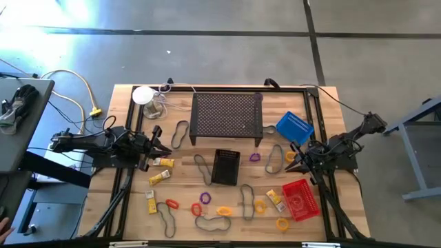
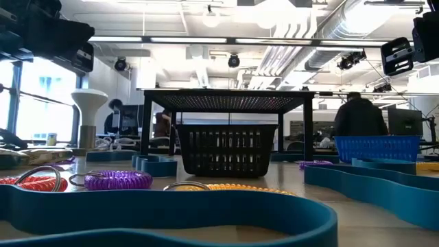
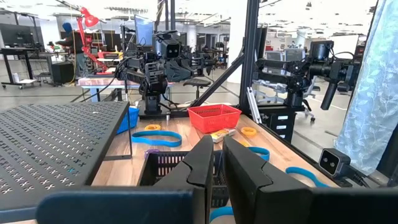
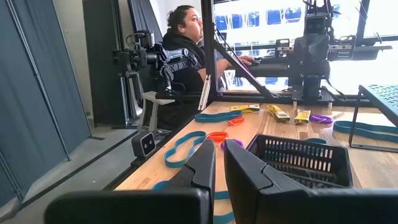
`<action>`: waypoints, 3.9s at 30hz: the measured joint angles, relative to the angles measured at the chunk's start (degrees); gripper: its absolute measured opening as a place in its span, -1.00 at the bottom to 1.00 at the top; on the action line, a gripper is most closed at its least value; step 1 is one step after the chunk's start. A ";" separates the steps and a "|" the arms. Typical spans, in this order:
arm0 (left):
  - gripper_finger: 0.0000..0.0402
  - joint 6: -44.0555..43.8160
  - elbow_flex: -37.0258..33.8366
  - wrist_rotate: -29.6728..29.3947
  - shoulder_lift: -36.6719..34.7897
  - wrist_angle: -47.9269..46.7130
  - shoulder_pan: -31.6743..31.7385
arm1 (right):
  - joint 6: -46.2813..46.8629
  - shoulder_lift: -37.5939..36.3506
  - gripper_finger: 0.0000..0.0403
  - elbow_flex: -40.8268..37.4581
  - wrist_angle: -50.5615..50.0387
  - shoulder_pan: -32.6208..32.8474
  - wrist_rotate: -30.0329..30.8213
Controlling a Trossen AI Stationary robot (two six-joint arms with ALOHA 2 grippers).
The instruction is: Pick & Place Office Desk Supplies
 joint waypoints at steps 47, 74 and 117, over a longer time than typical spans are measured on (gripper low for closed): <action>-0.85 0.01 0.00 0.00 -0.01 0.00 0.01 | 0.00 0.01 -0.89 0.01 0.00 0.00 0.01; -0.85 0.02 -0.01 0.00 -0.01 0.00 0.01 | 0.00 0.01 -0.89 -0.01 0.00 0.00 0.00; -0.85 0.12 0.00 -1.37 -0.02 1.36 0.00 | 0.43 0.03 -0.89 0.01 4.43 0.00 4.18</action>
